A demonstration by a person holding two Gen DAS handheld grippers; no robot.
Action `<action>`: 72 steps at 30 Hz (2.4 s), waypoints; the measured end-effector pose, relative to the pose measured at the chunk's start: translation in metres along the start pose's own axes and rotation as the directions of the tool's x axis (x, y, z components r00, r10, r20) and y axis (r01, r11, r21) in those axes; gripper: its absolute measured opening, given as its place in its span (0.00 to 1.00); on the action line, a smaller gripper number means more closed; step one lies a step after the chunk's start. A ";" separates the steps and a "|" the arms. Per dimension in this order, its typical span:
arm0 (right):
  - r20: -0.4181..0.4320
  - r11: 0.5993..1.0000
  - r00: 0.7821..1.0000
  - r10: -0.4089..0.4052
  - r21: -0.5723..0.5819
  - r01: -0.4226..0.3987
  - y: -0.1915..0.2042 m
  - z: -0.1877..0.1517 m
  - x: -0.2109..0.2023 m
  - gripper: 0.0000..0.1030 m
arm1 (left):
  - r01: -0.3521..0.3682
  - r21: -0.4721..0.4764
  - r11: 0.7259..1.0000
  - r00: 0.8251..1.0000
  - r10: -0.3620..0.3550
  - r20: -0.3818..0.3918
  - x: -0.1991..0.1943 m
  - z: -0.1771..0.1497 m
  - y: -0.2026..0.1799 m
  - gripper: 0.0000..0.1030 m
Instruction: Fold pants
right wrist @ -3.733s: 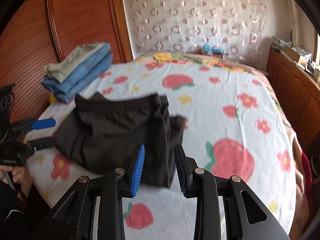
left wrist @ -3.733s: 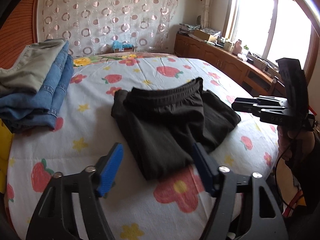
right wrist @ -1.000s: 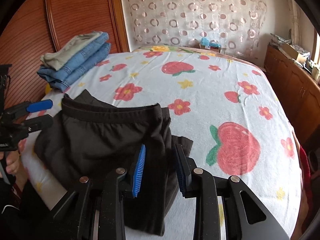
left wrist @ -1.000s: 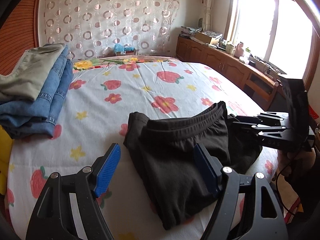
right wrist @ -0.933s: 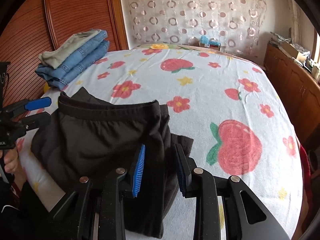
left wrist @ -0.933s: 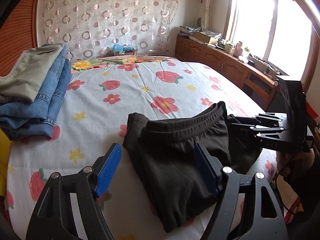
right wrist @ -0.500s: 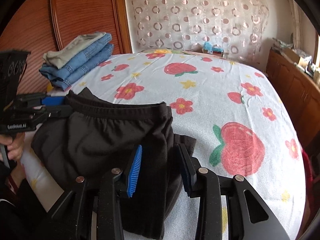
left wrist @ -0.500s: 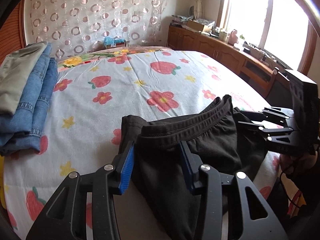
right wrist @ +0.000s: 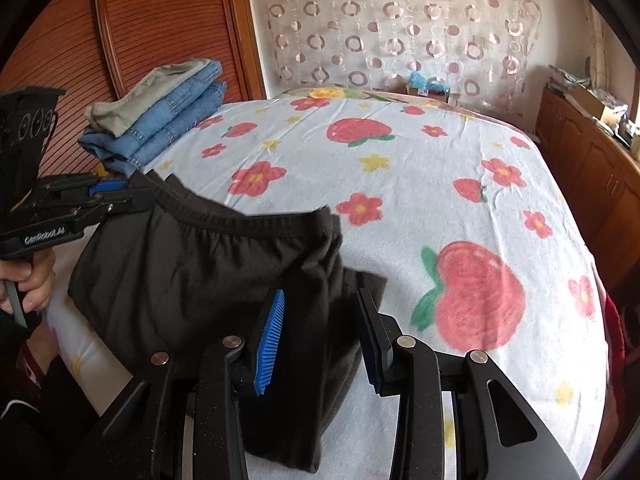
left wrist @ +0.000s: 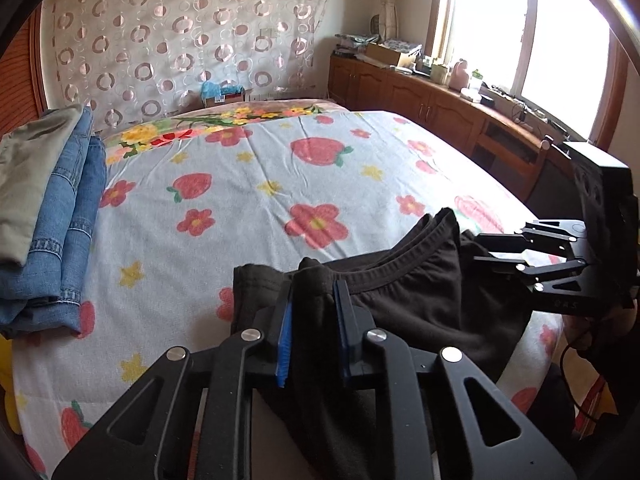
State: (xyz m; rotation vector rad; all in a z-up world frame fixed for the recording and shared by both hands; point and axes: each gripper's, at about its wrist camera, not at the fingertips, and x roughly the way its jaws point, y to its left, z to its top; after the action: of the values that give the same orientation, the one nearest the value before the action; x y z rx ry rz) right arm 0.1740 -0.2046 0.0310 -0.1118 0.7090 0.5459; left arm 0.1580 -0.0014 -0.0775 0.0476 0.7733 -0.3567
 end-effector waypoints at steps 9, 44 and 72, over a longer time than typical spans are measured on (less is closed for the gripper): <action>-0.009 0.998 0.999 0.043 0.052 -0.042 -0.011 0.028 0.018 0.36 | -0.007 -0.021 1.000 1.000 0.007 -0.001 0.004 0.003 0.001 0.19; 0.078 0.998 0.997 0.010 0.065 -0.015 -0.004 0.014 -0.016 0.03 | -0.055 -0.066 0.996 0.998 0.055 -0.008 0.008 0.004 0.015 0.61; -0.029 0.994 0.999 -0.046 0.095 0.049 -0.011 0.007 0.008 0.44 | -0.018 -0.127 0.992 0.996 0.006 -0.089 0.027 -0.008 0.033 0.59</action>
State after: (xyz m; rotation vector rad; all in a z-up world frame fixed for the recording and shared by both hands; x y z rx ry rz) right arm 0.1885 -0.2087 0.0301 -0.0468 0.7559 0.4649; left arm 0.1810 0.0225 -0.1049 -0.0524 0.8816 -0.2946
